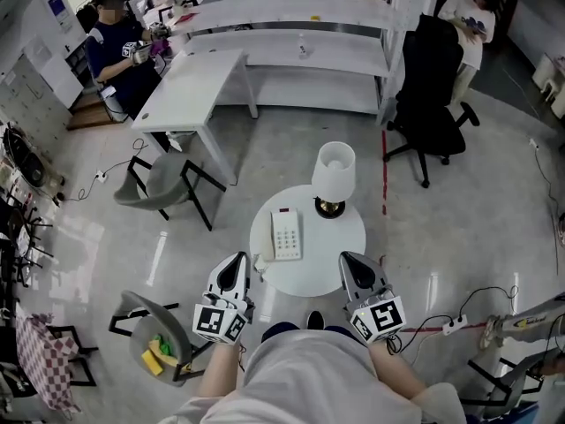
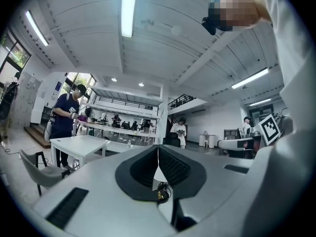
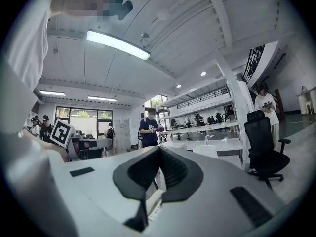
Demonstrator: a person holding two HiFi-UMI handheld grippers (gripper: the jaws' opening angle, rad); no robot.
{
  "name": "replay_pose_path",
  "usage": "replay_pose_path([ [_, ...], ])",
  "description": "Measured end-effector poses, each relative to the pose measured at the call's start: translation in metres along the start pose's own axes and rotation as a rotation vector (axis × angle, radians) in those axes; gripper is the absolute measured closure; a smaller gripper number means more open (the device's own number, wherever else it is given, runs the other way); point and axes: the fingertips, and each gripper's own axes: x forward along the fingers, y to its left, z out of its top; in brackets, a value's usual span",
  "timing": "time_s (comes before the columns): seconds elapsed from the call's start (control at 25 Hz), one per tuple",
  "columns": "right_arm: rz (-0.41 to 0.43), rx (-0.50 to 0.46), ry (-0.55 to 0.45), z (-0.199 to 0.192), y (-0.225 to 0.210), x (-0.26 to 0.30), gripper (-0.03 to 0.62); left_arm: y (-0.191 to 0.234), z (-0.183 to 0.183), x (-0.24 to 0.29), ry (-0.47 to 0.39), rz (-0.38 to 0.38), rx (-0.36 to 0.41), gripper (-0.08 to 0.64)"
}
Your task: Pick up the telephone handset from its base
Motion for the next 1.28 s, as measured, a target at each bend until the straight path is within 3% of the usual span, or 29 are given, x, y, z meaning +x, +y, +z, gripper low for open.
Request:
replay_pose_path([
  [0.76, -0.068, 0.002, 0.019, 0.0, -0.02, 0.047, 0.583, 0.041, -0.014, 0.05, 0.033, -0.024, -0.002, 0.538],
  [1.12, -0.097, 0.009, 0.035, -0.011, -0.023, 0.053, 0.583, 0.048, -0.026, 0.062, 0.041, -0.071, -0.02, 0.534],
  [1.28, -0.1, 0.011, 0.039, -0.011, -0.023, 0.056, 0.583, 0.055, -0.04, 0.068, 0.094, -0.033, -0.042, 0.323],
])
